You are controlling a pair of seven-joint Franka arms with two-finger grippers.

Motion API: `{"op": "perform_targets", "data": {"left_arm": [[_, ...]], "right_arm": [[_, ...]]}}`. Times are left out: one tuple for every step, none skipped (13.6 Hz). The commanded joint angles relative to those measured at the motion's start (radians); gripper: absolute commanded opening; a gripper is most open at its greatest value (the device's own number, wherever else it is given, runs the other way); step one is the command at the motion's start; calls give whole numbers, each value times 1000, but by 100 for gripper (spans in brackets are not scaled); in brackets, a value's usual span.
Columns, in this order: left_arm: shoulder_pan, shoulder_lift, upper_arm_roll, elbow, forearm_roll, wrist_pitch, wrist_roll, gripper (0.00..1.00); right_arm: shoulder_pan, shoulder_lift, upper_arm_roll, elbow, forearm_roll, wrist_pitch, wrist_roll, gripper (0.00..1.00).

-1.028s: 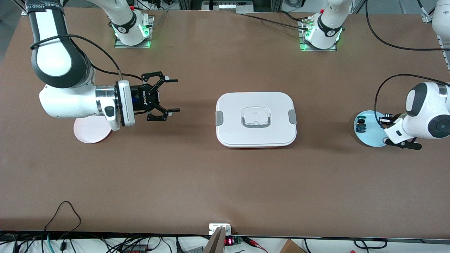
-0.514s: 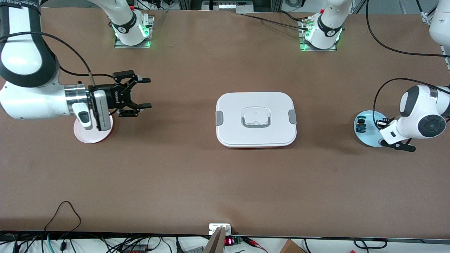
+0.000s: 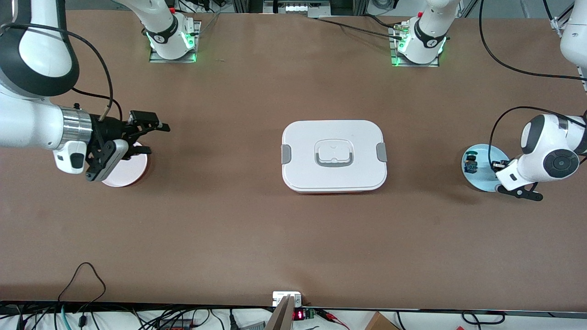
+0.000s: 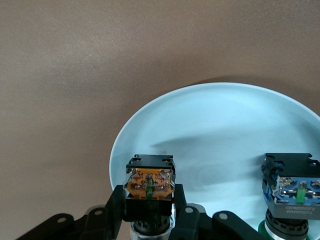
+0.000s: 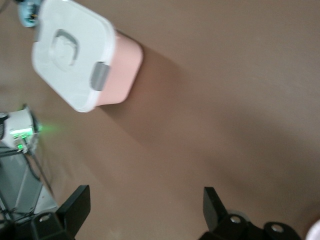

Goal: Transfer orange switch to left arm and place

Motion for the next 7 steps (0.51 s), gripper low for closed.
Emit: {"op": "perform_targets", "data": {"left_arm": [[6,14,-9,8,28,-8,-42,13],[3,14,-9,8,28,-11,-44,20],[3,14,-11,8,28,-13,-45,25],[3,14,-11,8,26,-23,-45,33],[1,14,-11,10,26,-33,-44,41],[1,12,-11,10,26,-33,-39,61],[6,4,-14,14,19,-34,-24,100]], "right_arm": [[1,12,8,36,-140,24,175,100],[1,12,9,46,-203,20,250,100],[1,11,9,49,-243,6,301,100],[1,9,9,49,-303,-26,335,100],[4,6,11,49,-382,-46,337,100],[14,2,14,51,-464,-49,335,100],[14,-9,20,51,-543,-51,329,100]]}}
